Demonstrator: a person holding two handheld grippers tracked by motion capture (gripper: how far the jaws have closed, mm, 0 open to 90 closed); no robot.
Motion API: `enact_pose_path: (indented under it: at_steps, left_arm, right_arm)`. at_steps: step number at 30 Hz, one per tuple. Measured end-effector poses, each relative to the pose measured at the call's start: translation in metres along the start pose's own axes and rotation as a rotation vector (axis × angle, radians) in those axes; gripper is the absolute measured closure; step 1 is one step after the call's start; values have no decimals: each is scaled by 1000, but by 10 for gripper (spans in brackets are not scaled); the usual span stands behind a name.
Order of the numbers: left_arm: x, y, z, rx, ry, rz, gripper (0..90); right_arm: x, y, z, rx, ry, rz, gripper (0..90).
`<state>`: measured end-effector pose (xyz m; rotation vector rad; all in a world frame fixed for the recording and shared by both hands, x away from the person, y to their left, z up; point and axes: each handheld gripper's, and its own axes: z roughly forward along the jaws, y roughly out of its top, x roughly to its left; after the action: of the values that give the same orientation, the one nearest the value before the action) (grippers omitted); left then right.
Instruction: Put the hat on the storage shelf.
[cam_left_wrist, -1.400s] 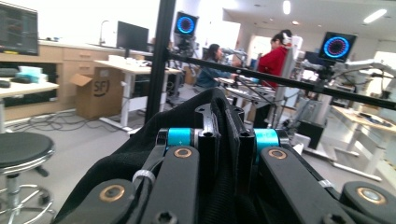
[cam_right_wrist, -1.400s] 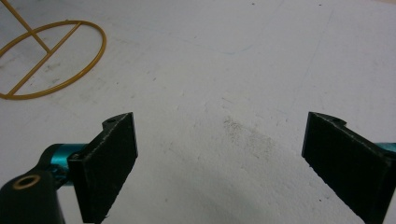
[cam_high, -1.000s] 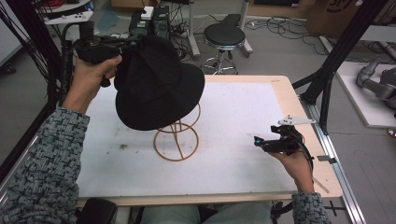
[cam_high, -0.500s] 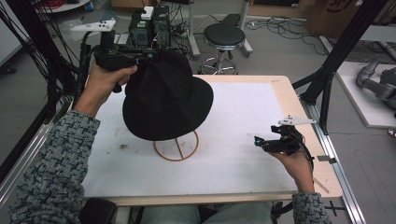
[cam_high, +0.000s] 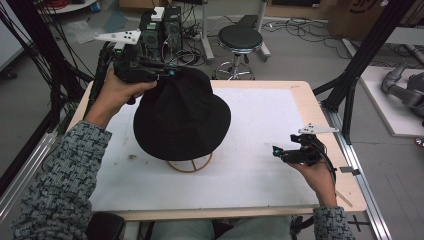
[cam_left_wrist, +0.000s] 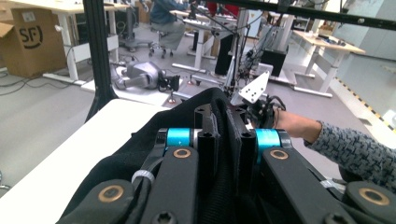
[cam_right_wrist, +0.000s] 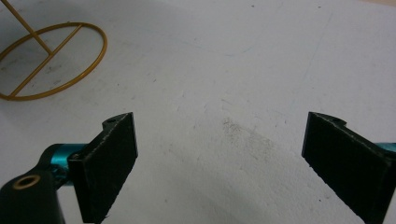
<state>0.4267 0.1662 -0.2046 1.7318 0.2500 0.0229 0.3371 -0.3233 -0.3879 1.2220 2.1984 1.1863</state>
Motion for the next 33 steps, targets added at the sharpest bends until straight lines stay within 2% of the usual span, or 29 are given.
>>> enact_pose_path:
  at_steps: [9,14,18,30,33]
  left_arm:
    - [0,-5,9,69,-8,16,825]
    - [3,-10,7,55,-14,-1,819]
    - [5,-17,5,65,-4,-14,808]
    - [3,-21,10,109,15,11,757]
    - [3,-23,10,99,15,7,741]
  right_arm:
    - [0,0,0,2,1,-2,101]
    - [0,0,-1,0,1,4,101]
    - [0,0,-1,0,-1,5,101]
    - [0,0,-1,3,2,1,101]
    - [0,1,-1,-1,3,1,101]
